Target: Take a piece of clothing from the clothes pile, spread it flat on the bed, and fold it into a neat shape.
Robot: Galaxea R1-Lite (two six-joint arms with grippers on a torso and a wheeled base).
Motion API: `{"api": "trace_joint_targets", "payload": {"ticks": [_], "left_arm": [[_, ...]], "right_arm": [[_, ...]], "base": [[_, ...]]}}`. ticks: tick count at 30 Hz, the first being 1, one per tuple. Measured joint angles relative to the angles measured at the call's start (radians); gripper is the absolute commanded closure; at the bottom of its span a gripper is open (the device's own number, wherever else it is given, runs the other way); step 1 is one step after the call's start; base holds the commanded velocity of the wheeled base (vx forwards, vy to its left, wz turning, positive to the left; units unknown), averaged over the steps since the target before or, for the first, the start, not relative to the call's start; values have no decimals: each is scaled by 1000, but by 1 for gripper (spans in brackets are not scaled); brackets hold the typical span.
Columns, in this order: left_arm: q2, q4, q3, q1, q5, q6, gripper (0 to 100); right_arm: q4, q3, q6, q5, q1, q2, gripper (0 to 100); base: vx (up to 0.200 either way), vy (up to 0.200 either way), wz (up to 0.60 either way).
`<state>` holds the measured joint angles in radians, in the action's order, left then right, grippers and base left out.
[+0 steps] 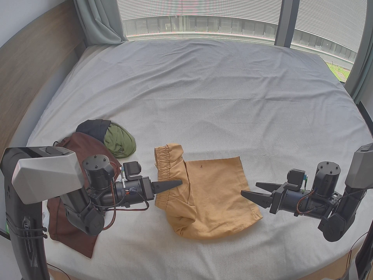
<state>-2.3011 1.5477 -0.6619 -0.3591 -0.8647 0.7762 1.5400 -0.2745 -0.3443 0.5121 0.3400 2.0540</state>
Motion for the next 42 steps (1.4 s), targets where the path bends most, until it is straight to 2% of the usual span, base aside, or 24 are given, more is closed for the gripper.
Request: {"api": "trace_joint_targets", "payload": {"ticks": [9,17,24,27,42], "left_arm": [[-29,1,-66,-37,-1,97,100],[-78,1,-140,-71,3,120,100],[-114,1,-184,-109,20,161,100],[-130,1,-206,-120,53,186,100],[-181,0,-226,-165,63,204,100]], "right_arm": [[0,-8,-3,0,-3,0,0],[0,-27,-6,0,-24,0,0],[0,-42,-9,0,-40,0,0],[0,-45,-9,0,-42,0,0],[0,-51,-9,0,-42,4,0]], "base": [[0,0,0],[0,0,0],[0,0,0],[0,0,0],[0,0,0]]}}
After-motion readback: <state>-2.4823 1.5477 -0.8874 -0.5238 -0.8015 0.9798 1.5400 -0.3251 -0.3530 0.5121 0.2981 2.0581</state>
